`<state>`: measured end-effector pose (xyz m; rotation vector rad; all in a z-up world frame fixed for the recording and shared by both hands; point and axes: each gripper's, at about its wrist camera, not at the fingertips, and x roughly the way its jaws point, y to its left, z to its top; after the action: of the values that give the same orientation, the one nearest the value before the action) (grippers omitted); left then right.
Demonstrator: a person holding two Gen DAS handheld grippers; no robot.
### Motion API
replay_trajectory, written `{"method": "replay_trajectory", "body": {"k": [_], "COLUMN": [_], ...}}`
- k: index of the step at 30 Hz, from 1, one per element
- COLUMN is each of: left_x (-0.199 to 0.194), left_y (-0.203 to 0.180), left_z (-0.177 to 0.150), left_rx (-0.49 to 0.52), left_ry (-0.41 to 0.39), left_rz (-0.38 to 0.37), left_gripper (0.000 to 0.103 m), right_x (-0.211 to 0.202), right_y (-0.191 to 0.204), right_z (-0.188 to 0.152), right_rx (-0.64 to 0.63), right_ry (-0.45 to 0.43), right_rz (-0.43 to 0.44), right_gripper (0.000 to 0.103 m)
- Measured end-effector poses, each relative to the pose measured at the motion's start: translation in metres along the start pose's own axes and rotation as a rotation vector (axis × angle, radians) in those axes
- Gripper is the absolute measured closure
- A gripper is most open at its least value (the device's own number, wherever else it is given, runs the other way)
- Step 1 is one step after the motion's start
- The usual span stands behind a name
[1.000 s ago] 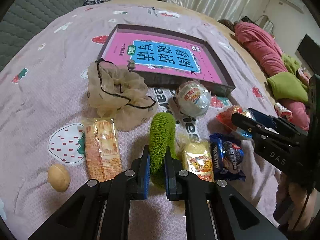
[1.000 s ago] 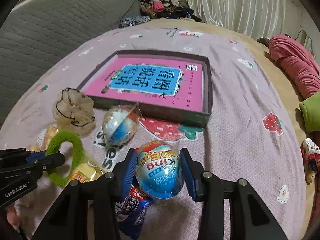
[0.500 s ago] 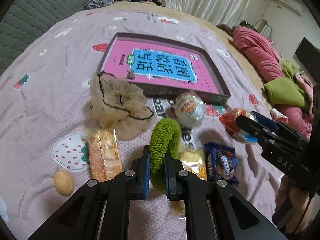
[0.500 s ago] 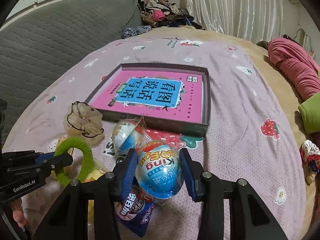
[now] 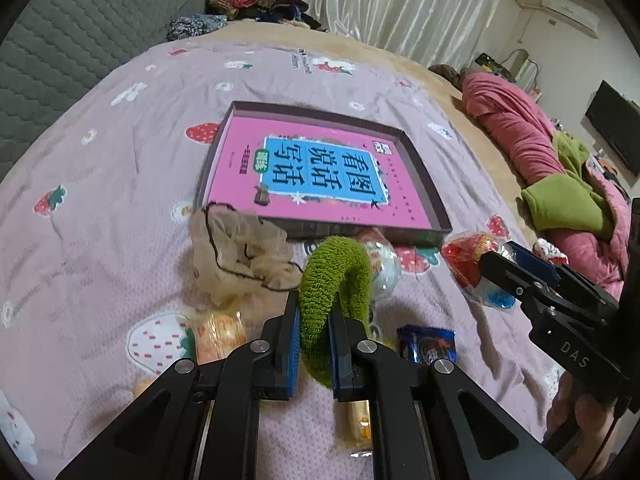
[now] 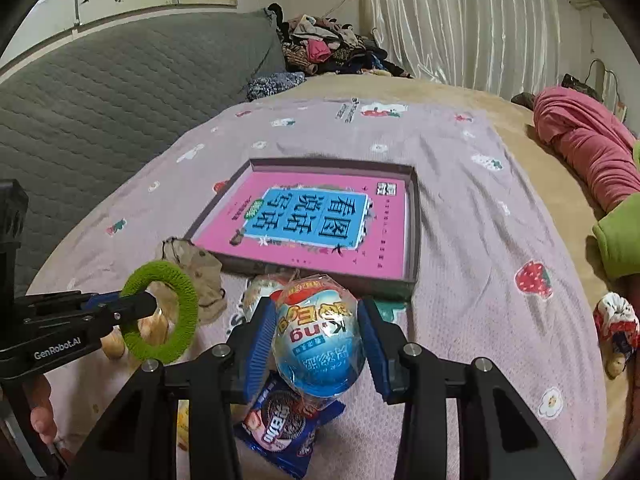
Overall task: Organize objects
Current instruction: 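Carry the hair tie with left gripper while right gripper carries the egg over the tray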
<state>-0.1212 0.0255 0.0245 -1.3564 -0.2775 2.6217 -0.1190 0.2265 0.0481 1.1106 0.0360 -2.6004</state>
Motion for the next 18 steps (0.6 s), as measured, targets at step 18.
{"method": "replay_trajectory", "body": {"k": [18], "left_x": [0.008], "left_y": [0.012], "left_z": [0.088], "left_rx": [-0.012], "left_ry": [-0.084], "left_rz": [0.007], "left_gripper": [0.091], "right_x": [0.027], "right_y": [-0.010], "right_z": [0.069], "right_rx": [0.016], "right_ry": [-0.042], "right_rz": [-0.023], "right_gripper": [0.060]}}
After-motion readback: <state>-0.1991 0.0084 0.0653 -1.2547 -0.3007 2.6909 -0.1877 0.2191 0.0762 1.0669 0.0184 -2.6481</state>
